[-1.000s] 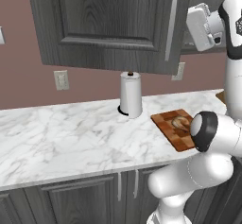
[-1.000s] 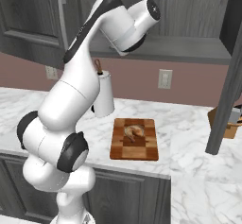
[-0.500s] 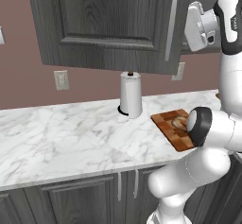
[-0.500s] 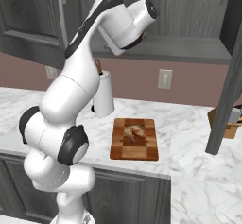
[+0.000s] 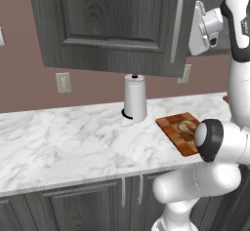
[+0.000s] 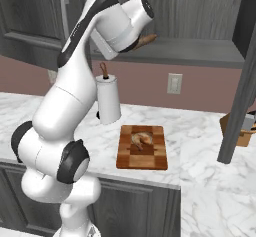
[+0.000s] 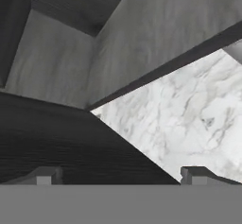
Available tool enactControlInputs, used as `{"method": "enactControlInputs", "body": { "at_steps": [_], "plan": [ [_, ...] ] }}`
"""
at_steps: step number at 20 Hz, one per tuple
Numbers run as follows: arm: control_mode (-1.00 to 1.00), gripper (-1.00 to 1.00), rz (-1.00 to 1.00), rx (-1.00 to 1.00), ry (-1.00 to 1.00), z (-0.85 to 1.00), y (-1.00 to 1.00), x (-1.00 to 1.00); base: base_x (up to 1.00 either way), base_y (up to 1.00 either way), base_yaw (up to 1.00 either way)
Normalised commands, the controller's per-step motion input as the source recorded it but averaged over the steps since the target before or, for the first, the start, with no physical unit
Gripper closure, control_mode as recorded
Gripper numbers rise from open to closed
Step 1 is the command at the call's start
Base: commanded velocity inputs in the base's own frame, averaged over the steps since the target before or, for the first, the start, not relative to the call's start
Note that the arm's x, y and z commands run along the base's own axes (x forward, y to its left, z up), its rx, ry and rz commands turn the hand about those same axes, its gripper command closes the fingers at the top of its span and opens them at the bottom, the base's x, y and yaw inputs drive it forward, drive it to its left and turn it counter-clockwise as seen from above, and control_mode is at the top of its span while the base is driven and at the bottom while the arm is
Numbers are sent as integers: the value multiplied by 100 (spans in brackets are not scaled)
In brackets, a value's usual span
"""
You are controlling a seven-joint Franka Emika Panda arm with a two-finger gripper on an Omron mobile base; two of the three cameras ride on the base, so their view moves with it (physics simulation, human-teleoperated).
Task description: Open the cabinet, retrieve the rolling pin, and place it next to the meat on the cutting board to prepare for tenderizing.
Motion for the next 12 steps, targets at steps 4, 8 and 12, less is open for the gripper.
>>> {"method": "enactControlInputs", "body": {
  "at_steps": [4,8,12],
  "plan": [
    [-100,-100,8,0,0,0,61,-69,0,0,0],
    [-100,-100,7,0,0,0,71,-74,0,0,0],
    [-100,-100,6,0,0,0,85,-66,0,0,0]
  ]
}}
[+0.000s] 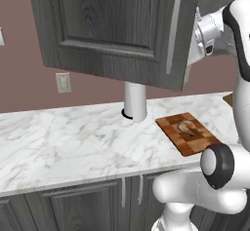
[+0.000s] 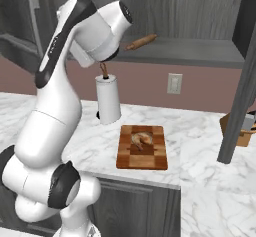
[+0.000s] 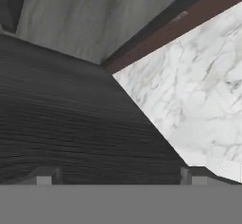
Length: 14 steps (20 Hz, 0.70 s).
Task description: Open the cabinet, retrieve the rolling pin, and place it next to the meat on the cutting board to prepare for tenderizing.
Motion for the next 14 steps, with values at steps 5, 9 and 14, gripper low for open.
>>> {"method": "enactControlInputs", "body": {
  "at_steps": [5,9,14],
  "plan": [
    [-100,-100,4,0,0,0,91,-59,0,0,0],
    [-100,-100,3,0,0,0,92,-58,0,0,0],
    [-100,-100,2,0,0,0,94,-53,0,0,0]
  ]
}}
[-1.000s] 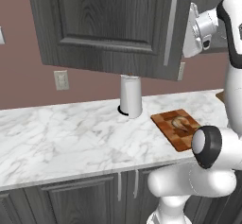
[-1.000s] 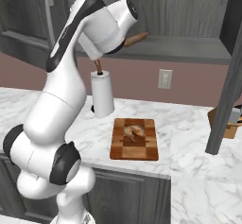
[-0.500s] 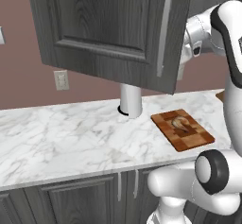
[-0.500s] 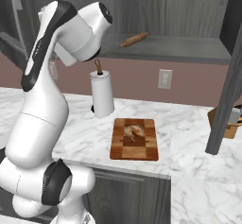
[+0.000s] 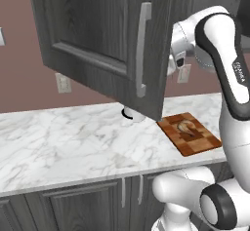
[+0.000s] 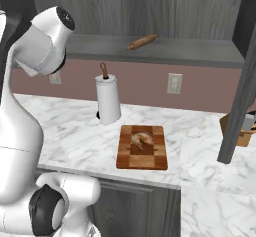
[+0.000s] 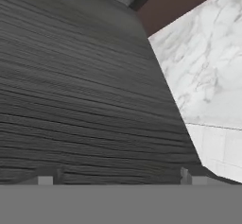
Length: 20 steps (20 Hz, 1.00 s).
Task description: Open the cabinet, retrieve the rolling pin, and place it next to the meat on the cutting board to prepare for tenderizing.
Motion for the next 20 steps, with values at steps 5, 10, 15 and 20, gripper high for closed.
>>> {"method": "enactControlInputs", "body": {
  "at_steps": [5,10,15,20],
  "plan": [
    [-100,-100,2,0,0,0,91,-43,0,0,0],
    [-100,-100,1,0,0,0,78,-34,0,0,0],
    [-100,-100,0,0,0,0,57,-16,0,0,0],
    [-100,-100,-1,0,0,0,33,-2,0,0,0]
  ]
}}
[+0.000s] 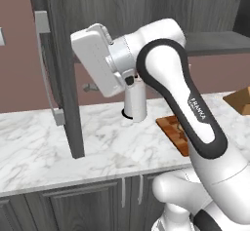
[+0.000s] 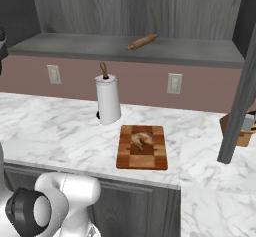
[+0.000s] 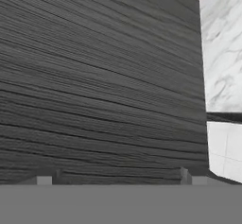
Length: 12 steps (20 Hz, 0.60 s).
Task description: Open the cabinet, retrieve the rolling pin, and place it next to the meat on the cutting board to prepare for tenderizing.
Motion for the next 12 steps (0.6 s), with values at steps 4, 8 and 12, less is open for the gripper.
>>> {"method": "enactControlInputs", "body": {
  "at_steps": [4,8,12],
  "plan": [
    [-100,-100,-5,0,0,0,5,1,0,0,0],
    [-100,-100,-9,0,0,0,-43,34,0,0,0],
    [-100,-100,-16,0,0,0,-90,34,0,0,0]
  ]
}}
